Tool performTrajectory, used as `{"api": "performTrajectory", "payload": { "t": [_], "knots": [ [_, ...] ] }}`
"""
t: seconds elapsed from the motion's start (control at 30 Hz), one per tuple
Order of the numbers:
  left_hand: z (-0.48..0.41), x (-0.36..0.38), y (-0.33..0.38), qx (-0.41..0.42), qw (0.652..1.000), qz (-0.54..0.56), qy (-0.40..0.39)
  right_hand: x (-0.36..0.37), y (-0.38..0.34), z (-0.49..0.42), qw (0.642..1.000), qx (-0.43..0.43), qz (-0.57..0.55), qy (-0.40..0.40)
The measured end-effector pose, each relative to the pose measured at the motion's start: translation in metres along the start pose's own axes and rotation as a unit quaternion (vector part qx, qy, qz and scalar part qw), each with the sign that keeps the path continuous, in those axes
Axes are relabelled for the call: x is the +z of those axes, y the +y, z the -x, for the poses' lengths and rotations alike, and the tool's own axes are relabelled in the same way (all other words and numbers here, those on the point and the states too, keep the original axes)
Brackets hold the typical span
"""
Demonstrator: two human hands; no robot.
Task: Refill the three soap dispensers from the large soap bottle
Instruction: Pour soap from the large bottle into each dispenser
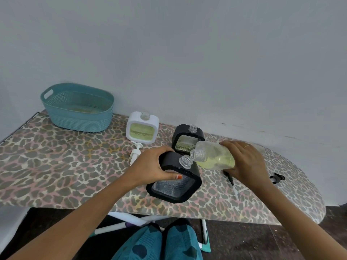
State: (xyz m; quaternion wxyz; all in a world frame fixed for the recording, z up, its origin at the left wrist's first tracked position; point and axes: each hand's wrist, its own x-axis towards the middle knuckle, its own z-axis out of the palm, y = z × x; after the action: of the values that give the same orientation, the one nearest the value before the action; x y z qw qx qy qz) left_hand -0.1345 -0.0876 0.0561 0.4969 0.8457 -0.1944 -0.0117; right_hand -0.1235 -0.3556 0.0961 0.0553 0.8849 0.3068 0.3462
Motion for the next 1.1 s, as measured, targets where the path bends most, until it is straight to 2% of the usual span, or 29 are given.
{"api": "performTrajectory", "payload": {
  "t": [0.53, 1.1],
  "knots": [
    [-0.005, 0.005, 0.0, -0.006, 0.999, -0.036, -0.014, -0.003, 0.009, -0.003, 0.997, -0.049, 0.065, 0.01],
    [-0.006, 0.012, 0.006, -0.015, 0.999, -0.035, -0.022, -0.009, 0.014, -0.002, 0.997, -0.048, 0.06, 0.002]
  ]
}}
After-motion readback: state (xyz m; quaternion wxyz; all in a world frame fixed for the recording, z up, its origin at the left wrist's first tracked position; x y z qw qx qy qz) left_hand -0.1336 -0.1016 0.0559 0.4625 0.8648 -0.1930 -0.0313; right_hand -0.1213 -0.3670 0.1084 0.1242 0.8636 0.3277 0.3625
